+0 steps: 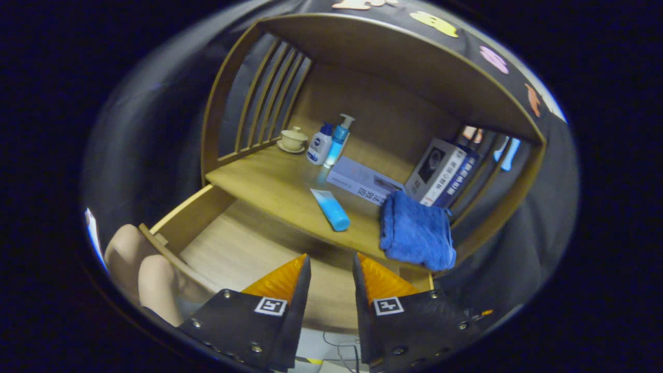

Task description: Pull open the drawer, take out the items inside it, and place them on the countertop above the cabinet.

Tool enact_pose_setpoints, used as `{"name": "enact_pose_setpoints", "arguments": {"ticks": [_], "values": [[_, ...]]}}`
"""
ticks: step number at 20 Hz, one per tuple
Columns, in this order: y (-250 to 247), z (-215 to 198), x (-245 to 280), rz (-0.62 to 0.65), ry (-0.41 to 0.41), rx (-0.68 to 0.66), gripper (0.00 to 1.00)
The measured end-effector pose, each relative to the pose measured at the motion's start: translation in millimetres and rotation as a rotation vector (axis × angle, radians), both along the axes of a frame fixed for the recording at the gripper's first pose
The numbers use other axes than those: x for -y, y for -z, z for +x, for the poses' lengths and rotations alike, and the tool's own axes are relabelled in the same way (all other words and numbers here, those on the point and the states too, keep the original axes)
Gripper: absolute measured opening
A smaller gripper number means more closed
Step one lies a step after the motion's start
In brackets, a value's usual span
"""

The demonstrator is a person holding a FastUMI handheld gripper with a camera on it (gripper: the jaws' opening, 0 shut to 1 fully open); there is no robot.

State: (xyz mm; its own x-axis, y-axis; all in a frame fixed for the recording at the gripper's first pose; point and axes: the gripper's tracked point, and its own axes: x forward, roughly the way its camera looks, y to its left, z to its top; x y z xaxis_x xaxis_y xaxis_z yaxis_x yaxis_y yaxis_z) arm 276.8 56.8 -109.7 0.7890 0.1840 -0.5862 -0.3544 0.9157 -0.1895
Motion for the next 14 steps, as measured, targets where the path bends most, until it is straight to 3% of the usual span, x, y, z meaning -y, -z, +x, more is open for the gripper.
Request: {"name": "enact_pose_setpoints", "arguments": {"ticks": [7, 11, 14], "values": [[58.5, -70.6, 4.3, 0.169, 0.150, -0.067, 0.46], [91.1, -72.2, 4.7, 0.273, 0.227, -0.082, 0.47], [91.1, -71.5, 2.4, 0.324, 0.238, -0.054, 0.44]]}}
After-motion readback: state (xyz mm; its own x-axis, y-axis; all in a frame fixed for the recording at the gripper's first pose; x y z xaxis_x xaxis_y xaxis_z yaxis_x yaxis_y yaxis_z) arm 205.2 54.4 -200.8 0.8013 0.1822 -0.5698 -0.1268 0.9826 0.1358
